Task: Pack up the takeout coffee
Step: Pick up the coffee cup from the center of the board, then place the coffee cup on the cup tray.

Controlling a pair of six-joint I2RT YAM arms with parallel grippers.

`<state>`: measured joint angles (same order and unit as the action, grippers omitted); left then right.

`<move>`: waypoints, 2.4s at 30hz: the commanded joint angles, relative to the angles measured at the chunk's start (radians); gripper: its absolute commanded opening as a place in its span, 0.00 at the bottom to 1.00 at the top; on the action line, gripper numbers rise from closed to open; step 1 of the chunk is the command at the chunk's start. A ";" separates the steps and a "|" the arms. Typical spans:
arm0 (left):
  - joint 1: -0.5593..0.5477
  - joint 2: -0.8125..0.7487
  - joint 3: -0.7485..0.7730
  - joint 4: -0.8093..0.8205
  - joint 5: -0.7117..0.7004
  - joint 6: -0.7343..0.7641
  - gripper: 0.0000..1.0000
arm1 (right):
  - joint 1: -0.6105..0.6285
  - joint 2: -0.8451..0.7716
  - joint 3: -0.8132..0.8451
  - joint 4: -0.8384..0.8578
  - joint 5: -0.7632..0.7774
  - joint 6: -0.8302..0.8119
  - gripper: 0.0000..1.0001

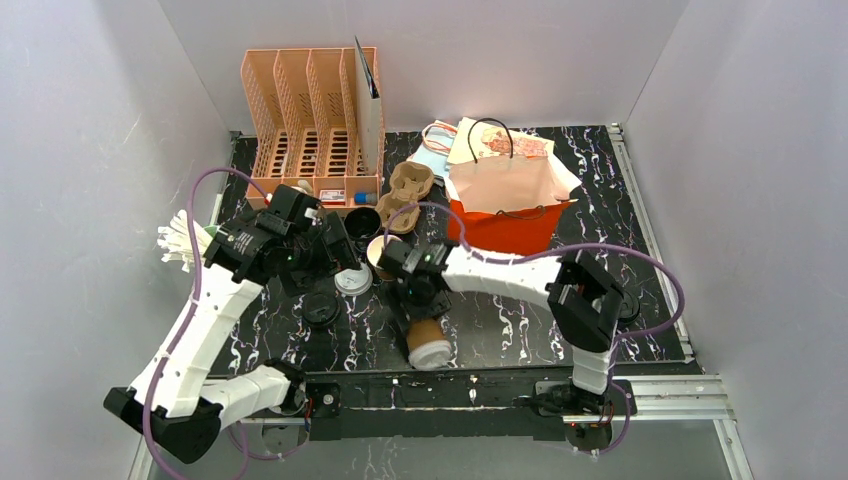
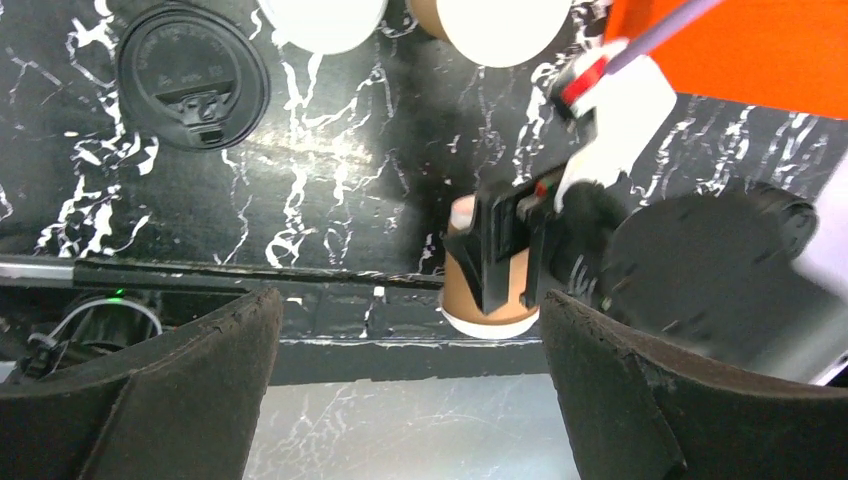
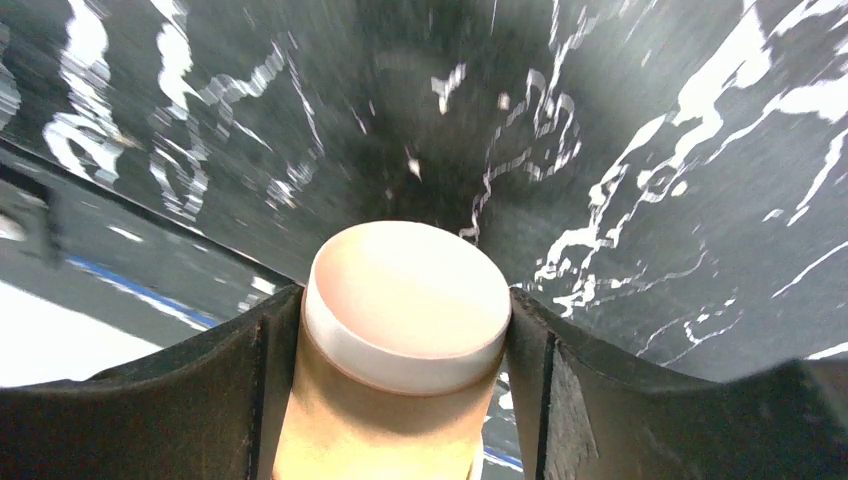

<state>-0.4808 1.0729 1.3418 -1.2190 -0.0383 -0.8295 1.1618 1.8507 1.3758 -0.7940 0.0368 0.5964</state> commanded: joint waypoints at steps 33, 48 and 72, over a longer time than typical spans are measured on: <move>-0.200 0.026 -0.064 0.610 -0.197 0.120 0.98 | -0.533 0.072 0.441 0.089 -0.603 0.921 0.65; -0.200 0.077 -0.045 0.641 -0.148 0.134 0.90 | -0.534 0.052 0.386 0.111 -0.618 0.915 0.64; -0.200 0.109 -0.015 0.605 -0.232 0.143 0.84 | -0.532 0.029 0.372 0.108 -0.608 0.922 0.64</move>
<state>-0.6765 1.1748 1.2858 -0.5930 -0.2157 -0.6949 0.6292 1.9278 1.7519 -0.6621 -0.5568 1.4895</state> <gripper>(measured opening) 0.873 0.755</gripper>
